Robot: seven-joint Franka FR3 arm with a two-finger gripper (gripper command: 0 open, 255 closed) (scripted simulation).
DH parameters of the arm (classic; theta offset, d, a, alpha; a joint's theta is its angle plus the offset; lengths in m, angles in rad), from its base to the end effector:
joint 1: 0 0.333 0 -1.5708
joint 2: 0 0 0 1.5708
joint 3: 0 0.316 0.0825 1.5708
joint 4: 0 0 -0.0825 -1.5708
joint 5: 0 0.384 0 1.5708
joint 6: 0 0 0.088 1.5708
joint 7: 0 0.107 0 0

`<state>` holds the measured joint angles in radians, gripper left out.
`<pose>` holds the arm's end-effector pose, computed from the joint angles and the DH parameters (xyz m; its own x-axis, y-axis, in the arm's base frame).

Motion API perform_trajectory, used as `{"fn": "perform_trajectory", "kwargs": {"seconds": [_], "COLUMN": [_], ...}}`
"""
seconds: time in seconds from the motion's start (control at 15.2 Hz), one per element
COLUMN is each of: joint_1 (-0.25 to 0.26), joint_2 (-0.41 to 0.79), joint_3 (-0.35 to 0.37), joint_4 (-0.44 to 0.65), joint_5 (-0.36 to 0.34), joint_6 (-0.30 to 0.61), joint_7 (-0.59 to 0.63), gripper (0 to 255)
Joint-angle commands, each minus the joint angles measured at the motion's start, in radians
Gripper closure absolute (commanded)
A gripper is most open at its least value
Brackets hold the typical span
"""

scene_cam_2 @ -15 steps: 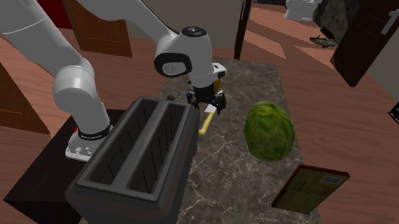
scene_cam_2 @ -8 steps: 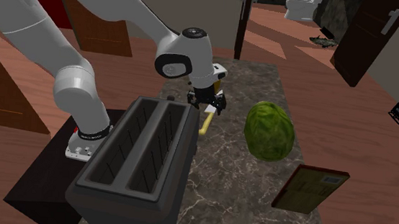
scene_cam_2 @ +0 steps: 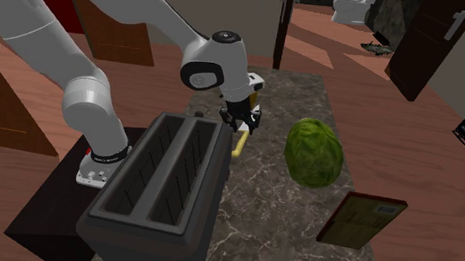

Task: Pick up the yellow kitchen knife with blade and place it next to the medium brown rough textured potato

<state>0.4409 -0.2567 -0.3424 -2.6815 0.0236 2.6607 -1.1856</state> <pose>0.4222 0.0453 0.3347 0.2823 0.9433 0.1746 0.9364 -0.3105 0.1634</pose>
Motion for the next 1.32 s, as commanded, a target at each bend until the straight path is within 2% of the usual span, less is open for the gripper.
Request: {"fn": "perform_trajectory", "kwargs": {"seconds": [0.0, 1.25], "joint_1": [-0.001, -0.042], "joint_2": [0.008, -0.171], "joint_3": [-0.002, 0.049], "joint_4": [-0.003, 0.115], "joint_5": [0.0, -0.068], "joint_6": [0.005, -0.287], "joint_7": [0.0, 0.069], "gripper": [255, 255]}}
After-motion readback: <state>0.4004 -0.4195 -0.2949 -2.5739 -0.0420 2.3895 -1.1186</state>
